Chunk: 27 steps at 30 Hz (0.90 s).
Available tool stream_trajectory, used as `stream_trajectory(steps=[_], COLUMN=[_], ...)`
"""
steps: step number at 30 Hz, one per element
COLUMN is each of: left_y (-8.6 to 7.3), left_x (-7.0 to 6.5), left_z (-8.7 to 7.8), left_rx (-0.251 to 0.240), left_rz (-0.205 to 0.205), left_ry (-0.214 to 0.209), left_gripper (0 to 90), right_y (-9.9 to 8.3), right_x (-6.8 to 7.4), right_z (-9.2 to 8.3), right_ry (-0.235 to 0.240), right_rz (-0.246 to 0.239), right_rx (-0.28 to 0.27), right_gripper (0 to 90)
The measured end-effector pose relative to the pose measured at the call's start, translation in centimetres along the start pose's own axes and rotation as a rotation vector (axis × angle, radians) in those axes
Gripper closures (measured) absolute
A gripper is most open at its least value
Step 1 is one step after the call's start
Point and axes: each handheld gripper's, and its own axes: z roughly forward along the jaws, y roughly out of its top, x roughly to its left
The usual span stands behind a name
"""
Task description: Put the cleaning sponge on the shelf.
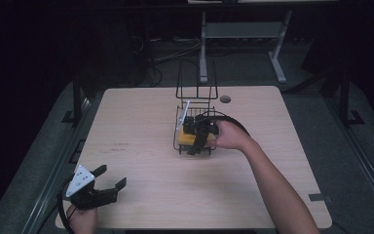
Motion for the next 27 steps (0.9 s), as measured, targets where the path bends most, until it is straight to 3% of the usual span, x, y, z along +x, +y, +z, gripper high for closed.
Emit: stream_trajectory(steps=[27], left_y=[0.0], left_x=[0.1], left_z=[-0.1], left_rx=[-0.004], left_rz=[-0.002], left_ry=[0.002], left_gripper=[12.8], right_y=[-0.9], right_x=[2.2], right_z=[-0.5], right_ry=[0.001], right_rz=[-0.006], right_rx=[-0.028], right_gripper=[16.8])
